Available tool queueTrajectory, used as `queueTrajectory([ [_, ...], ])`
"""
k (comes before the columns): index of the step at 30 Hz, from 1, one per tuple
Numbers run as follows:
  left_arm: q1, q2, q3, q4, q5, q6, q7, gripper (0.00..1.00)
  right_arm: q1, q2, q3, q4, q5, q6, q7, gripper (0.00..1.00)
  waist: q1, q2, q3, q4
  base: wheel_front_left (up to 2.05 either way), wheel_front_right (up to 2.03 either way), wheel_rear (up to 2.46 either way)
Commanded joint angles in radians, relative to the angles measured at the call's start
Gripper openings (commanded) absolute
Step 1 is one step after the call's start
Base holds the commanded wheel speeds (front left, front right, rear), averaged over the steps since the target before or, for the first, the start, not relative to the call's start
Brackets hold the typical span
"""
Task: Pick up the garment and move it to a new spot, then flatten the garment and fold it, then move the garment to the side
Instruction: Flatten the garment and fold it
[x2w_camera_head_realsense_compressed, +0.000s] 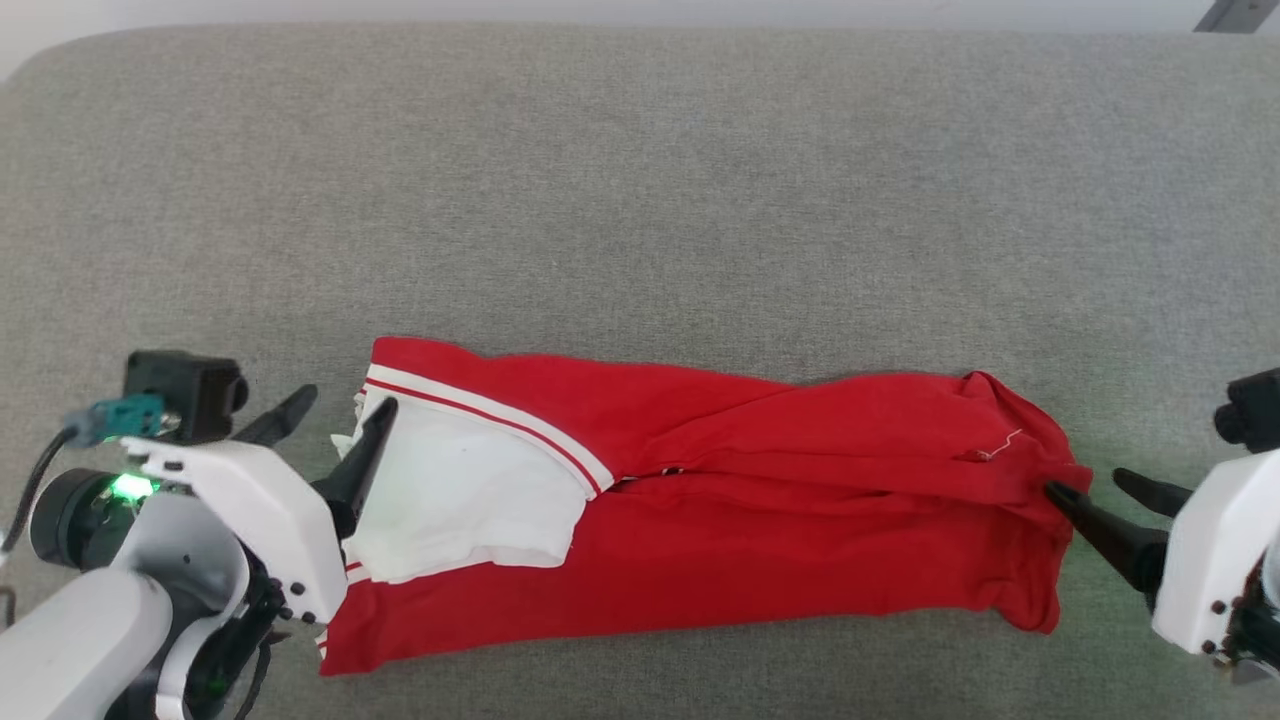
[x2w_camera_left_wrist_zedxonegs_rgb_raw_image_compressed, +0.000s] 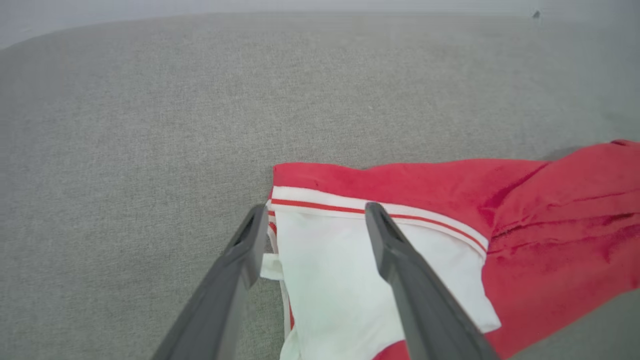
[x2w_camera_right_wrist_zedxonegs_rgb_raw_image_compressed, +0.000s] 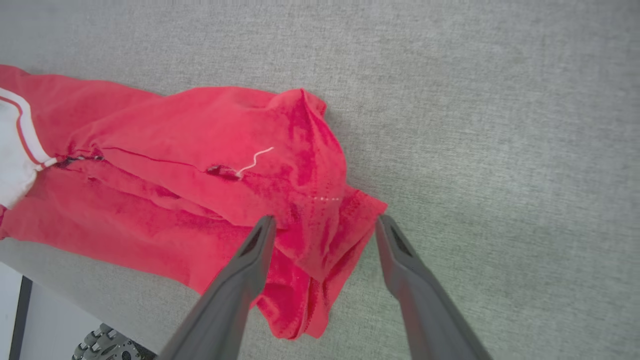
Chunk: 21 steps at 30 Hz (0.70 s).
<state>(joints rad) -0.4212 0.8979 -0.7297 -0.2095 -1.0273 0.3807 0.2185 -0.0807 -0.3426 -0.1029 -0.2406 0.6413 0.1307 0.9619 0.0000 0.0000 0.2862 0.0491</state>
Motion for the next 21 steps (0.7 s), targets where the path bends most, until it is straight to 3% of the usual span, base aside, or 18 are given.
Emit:
queueTrajectory([
  [1, 0.030, -0.007, 0.017, 0.005, 0.019, -0.012, -0.063, 1.00, 0.011, 0.010, -0.019, 0.001, 0.011, 0.000, -0.001, 1.00, 0.0000, 0.0000, -0.003, 0.006, 0.00, 0.00, 0.00],
  [13, 0.159, -0.054, 0.091, 0.082, 0.050, -0.042, -0.399, 1.00, -0.011, 0.014, -0.037, 0.093, 0.050, 0.000, 0.000, 1.00, 0.0000, 0.0000, -0.016, 0.054, 0.00, 0.00, 0.00],
  [21, 0.235, -0.130, 0.173, 0.155, 0.082, -0.095, -0.482, 1.00, -0.073, 0.008, 0.033, 0.222, 0.078, 0.000, -0.004, 1.00, 0.0000, 0.0000, -0.019, 0.089, 0.00, 0.00, 0.00],
])
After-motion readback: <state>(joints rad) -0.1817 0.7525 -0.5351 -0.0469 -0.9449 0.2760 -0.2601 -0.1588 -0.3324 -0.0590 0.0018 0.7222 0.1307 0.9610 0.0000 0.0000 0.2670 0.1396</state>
